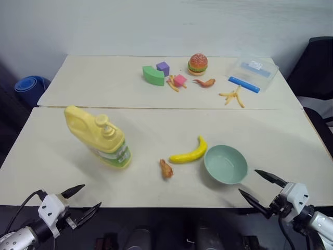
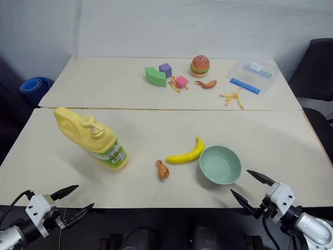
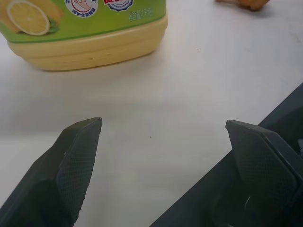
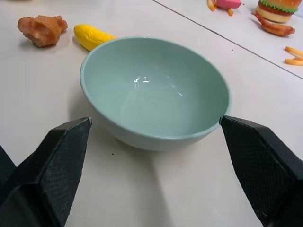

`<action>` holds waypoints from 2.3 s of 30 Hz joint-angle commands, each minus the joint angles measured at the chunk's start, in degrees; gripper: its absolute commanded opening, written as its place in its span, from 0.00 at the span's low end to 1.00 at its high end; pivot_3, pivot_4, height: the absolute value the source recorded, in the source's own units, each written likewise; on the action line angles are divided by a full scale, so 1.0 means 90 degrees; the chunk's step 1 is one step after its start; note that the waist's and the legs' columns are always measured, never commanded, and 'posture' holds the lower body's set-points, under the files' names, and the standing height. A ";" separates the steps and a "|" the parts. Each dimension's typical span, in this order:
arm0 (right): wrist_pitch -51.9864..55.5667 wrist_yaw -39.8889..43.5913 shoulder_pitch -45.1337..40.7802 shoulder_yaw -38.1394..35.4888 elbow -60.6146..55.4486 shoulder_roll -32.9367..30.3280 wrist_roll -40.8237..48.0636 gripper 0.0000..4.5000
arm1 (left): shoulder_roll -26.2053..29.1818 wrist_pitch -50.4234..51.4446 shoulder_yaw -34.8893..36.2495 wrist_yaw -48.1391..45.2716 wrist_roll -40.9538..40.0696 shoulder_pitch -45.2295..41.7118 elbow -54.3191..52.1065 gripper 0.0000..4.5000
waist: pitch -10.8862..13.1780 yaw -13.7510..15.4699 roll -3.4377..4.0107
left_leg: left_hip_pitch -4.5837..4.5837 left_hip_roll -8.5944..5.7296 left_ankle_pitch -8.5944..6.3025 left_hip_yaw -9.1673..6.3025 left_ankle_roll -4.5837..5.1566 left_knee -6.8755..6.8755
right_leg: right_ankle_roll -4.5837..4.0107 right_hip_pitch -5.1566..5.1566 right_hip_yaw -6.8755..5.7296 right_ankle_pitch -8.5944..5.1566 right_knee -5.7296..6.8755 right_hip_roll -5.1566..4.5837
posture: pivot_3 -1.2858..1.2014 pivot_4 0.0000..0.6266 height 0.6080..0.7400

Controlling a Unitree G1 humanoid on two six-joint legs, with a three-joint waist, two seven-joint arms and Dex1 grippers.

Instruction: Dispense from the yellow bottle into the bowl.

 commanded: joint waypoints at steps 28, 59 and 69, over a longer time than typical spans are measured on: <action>0.6675 0.0126 -0.7330 0.6514 0.0349 0.0235 -0.2756 0.78 | 0.0061 0.0233 -0.0931 -0.1636 -0.0854 -0.0494 -0.0742 1.00 | -0.0061 -0.0184 -0.0074 | -0.0027 -0.0007 0.0050 0.0014 -0.0075 0.0013 | -0.0003 -0.0078 -0.0013 0.0000 0.0060 -0.0002 | 0.52 0.24 1.00; 0.6009 0.0401 -0.7497 0.5906 0.1762 0.0817 -0.3249 0.83 | 0.0135 0.1184 -0.1233 -0.1210 -0.0987 -0.1382 -0.1587 1.00 | -0.0056 -0.0226 -0.0064 | -0.0033 -0.0004 0.0056 0.0016 -0.0085 0.0012 | -0.0002 -0.0084 -0.0015 0.0001 0.0077 0.0002 | 0.52 0.24 1.00; 0.5072 0.0899 -0.7600 0.4433 0.1025 0.0710 -0.2229 0.16 | -0.0006 0.1644 -0.1325 -0.0920 -0.1247 -0.1447 -0.2057 1.00 | -0.0052 -0.0310 -0.0059 | -0.0034 -0.0004 0.0058 0.0013 -0.0088 0.0012 | 0.0000 -0.0081 -0.0017 0.0002 0.0076 0.0003 | 0.52 0.24 1.00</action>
